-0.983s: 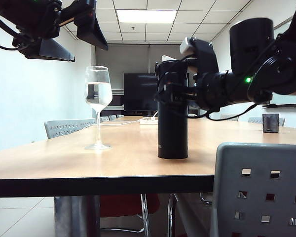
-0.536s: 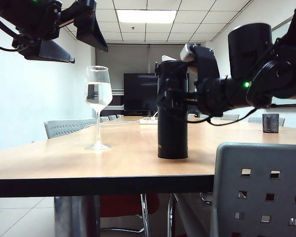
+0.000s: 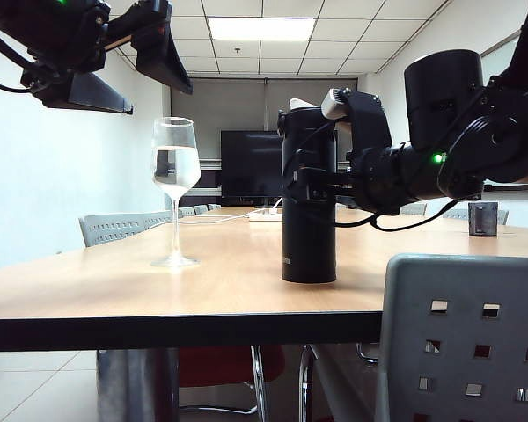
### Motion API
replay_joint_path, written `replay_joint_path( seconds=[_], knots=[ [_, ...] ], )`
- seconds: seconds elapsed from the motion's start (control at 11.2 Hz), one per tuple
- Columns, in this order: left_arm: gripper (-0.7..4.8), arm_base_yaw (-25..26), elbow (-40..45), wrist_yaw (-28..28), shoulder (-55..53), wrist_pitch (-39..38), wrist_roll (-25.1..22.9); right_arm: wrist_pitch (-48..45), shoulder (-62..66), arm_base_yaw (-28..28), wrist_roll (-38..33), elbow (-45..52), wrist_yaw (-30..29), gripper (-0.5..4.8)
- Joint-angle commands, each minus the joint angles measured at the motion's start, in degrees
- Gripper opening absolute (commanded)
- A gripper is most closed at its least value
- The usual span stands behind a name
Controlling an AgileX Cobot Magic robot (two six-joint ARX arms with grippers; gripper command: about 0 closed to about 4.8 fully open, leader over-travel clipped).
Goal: Pick up the black thermos cup, pour some water from it into the stemmed glass, and then put the thermos cup back on the table.
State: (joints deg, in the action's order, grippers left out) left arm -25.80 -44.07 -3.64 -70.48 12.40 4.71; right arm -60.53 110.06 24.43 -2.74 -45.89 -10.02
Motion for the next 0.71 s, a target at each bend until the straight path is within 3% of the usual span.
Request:
replay_joint_path(
  seconds=[0.09,0.18,0.27,0.54,0.71],
  knots=[
    [4.79,0.0,0.0,0.0,0.2,0.1,-0.2,-1.4,-0.2,0.0,-0.3,-0.2,1.5,4.74],
    [4.79,0.0,0.0,0.0,0.2,0.1,-0.2,-1.4,-0.2,0.0,-0.3,-0.2,1.4,4.41],
    [4.79,0.0,0.0,0.0,0.2,0.1,-0.2,-1.4,-0.2,0.0,-0.3,-0.2,1.3,3.67],
    [4.79,0.0,0.0,0.0,0.2,0.1,-0.2,-1.4,-0.2,0.0,-0.3,-0.2,1.0,2.23],
    [4.79,0.0,0.0,0.0,0.2,0.1,-0.2,-1.4,-0.2,0.0,-0.3,-0.2,1.0,2.19]
  ],
)
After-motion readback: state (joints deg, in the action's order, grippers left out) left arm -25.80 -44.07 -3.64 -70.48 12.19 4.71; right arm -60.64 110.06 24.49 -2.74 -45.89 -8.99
